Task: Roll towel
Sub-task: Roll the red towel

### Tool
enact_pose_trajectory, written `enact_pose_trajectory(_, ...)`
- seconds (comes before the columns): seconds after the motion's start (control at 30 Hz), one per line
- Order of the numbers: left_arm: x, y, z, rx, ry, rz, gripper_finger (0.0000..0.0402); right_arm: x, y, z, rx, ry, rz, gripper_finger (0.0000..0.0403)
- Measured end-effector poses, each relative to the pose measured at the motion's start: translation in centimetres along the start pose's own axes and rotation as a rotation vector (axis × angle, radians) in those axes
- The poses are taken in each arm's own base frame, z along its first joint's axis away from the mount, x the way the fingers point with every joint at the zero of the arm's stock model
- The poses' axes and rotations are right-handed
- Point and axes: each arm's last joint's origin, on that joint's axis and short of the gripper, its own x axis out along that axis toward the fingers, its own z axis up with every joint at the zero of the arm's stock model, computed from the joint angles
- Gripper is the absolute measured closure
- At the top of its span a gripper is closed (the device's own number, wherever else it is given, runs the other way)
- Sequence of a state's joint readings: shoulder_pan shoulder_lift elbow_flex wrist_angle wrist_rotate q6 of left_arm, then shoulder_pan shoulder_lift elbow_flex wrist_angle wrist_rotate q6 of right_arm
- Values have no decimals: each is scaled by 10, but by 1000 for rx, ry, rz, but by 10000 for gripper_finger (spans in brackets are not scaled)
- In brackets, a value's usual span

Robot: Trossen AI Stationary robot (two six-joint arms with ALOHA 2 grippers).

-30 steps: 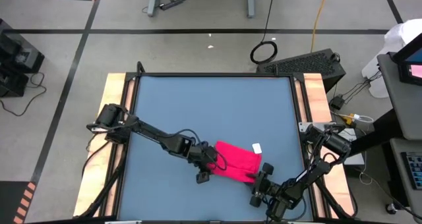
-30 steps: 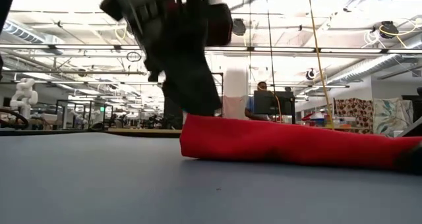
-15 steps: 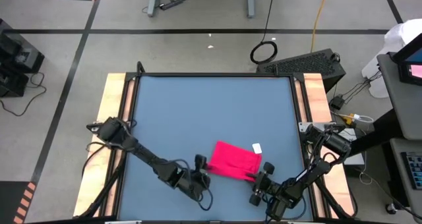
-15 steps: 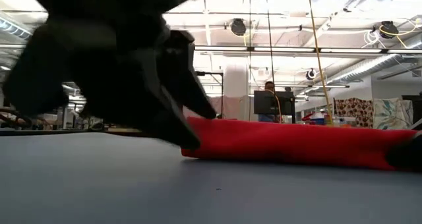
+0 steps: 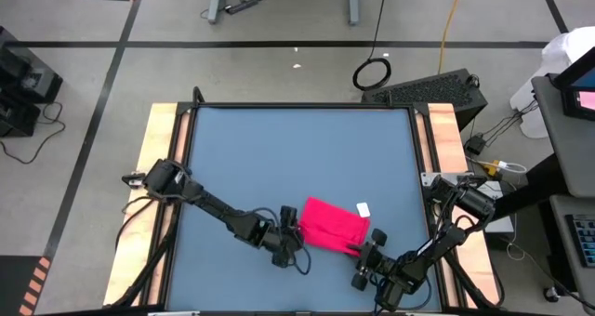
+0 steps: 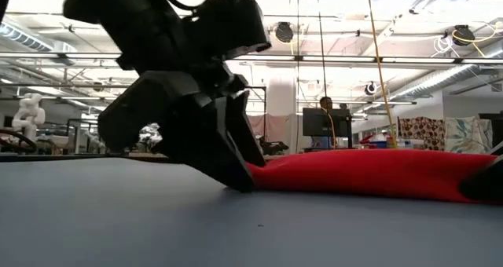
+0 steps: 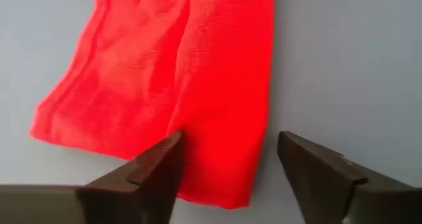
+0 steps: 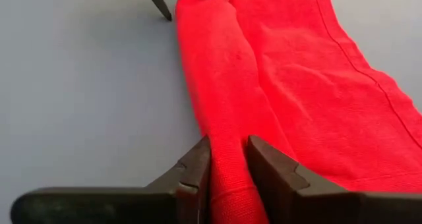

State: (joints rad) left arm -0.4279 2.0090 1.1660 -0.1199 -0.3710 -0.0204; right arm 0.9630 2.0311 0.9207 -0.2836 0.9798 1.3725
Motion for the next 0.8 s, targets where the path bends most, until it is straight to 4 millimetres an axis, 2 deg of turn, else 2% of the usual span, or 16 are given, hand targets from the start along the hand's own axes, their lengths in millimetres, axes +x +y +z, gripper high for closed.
enact_pose_trajectory(0.33, 7, 16, 0, -41, 12, -72, 322, -1, 0, 0, -65, -12, -2, 321)
enact_pose_trajectory(0.47, 9, 22, 0, -115, 20, -148, 379, -3, 1, 2, -141, -3, 7, 321)
enact_pose_trajectory(0.53, 7, 25, 2, -206, 24, -225, 390, -7, 2, 5, -200, 15, 29, 321)
enact_pose_trajectory(0.63, 6, 31, 4, -369, 47, -367, 382, -20, 6, 8, -302, 34, 82, 318)
enact_pose_trajectory(0.8, 6, 39, 3, -554, 119, -562, 371, -41, 17, 16, -408, 4, 160, 280)
